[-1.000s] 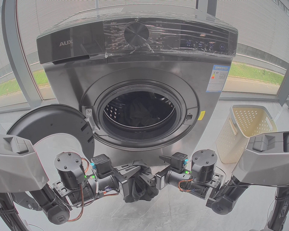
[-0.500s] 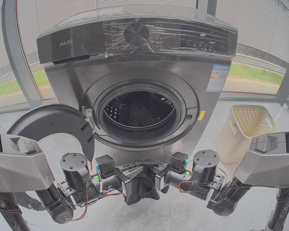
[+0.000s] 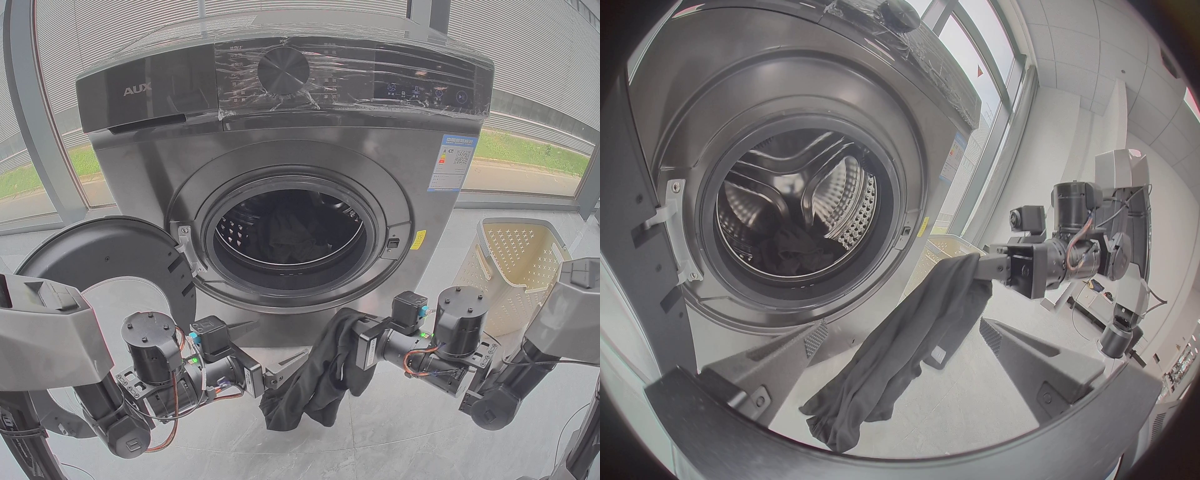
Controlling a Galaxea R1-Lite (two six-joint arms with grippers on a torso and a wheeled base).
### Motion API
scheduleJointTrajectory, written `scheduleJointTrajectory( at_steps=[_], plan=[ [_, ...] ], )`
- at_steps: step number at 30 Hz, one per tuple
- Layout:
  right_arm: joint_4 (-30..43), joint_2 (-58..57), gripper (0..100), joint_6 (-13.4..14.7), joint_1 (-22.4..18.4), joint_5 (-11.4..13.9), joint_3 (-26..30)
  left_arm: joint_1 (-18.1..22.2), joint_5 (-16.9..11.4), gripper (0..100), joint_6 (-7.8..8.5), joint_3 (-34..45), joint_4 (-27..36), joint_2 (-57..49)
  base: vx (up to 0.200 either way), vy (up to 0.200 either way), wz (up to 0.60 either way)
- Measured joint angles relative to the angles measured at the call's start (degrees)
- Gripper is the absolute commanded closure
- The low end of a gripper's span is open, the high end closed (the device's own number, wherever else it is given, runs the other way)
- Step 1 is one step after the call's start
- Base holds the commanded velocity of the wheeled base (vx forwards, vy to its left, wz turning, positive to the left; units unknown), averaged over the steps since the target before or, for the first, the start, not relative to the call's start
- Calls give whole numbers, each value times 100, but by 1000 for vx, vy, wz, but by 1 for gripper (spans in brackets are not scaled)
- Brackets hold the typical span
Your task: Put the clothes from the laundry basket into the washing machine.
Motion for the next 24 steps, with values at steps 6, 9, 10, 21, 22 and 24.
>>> scheduleJointTrajectory(
  at_steps=[6,9,10,21,22,24],
  plan=[
    [48,-243,100,6,-83,-74,85,1,6,0,68,35,0,174,0,0,0],
    [37,-306,100,33,-83,-123,-37,-13,-7,0,72,68,2,333,0,0,0],
    [39,-324,100,37,-83,-171,-91,-21,-13,0,77,73,2,386,0,0,0],
    [77,-385,100,66,-13,-384,-833,-38,-244,0,116,24,2,868,0,0,0],
    [90,-380,100,77,-9,-391,-883,-38,-249,0,123,21,2,891,0,0,0],
    [157,-369,100,116,-2,-463,-996,-38,-255,0,134,-1,2,953,0,0,0]
  ],
)
